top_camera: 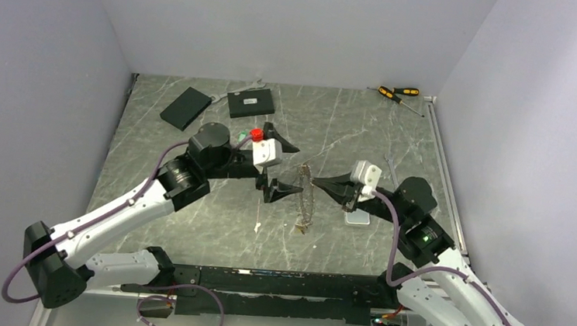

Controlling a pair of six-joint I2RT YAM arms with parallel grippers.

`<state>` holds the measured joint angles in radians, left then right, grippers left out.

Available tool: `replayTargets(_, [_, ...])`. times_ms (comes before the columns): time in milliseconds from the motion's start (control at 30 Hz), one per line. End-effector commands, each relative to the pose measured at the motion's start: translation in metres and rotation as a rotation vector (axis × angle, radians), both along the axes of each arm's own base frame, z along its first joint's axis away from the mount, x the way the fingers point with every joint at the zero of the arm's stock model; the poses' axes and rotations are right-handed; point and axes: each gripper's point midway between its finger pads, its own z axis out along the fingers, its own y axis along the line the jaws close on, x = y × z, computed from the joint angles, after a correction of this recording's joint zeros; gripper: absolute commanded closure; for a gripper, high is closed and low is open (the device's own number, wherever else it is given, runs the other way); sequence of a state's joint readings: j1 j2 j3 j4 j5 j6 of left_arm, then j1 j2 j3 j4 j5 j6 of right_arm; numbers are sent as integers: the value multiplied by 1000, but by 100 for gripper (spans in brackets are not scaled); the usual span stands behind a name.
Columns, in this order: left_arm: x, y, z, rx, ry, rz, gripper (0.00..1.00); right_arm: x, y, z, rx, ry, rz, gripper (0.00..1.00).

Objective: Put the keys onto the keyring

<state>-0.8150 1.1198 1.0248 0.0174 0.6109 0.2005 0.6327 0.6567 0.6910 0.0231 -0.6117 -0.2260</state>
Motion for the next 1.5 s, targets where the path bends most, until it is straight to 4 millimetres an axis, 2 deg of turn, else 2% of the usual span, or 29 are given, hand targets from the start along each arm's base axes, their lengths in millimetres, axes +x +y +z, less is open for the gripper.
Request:
replayTargets(0, [13, 27, 4, -17, -19, 168, 0, 11, -14, 8, -2, -191, -102, 100])
replayTargets(67, [19, 36, -1, -25, 29, 215, 1, 15, -18, 4, -18, -224, -131, 100])
replayTargets(167, [23, 46, -20, 26, 143, 241, 1, 19, -22, 0, -39, -286, -168, 100])
replayTargets(300, [31, 55, -30, 54, 225, 292, 3, 23, -29, -3, -63, -358, -218, 100])
replayTargets(433, [55, 67, -33, 16, 318, 427, 5, 27, -30, -10, -94, -363, -232, 100])
replayTargets(567, [100, 90, -49, 57, 433, 709, 10, 23, -29, -12, -72, -341, -221, 100])
replayTargets(700, [142, 119, -80, 141, 560, 1002, 27, 20, -28, -12, -54, -306, -210, 100])
replayTargets(833, [175, 139, -111, 221, 683, 1186, 37, 15, -28, -10, -35, -282, -196, 100])
replayTargets(933, [197, 160, -135, 312, 804, 1355, 39, 11, -29, -6, -25, -274, -189, 100])
replayTargets(967, [204, 164, -153, 374, 844, 1407, 38, 10, -29, -5, -21, -273, -187, 100])
replayTargets(1033, [217, 174, -173, 444, 882, 1499, 36, 7, -31, -4, -15, -271, -185, 100])
replayTargets(1200, [240, 179, -221, 578, 951, 1609, 39, 2, -36, -6, -17, -260, -194, 100])
replayTargets(1367, [256, 179, -240, 649, 960, 1669, 44, -3, -43, 0, 1, -275, -207, 100])
replayTargets(1467, [261, 180, -253, 658, 964, 1697, 45, -5, -45, -7, -15, -263, -207, 100])
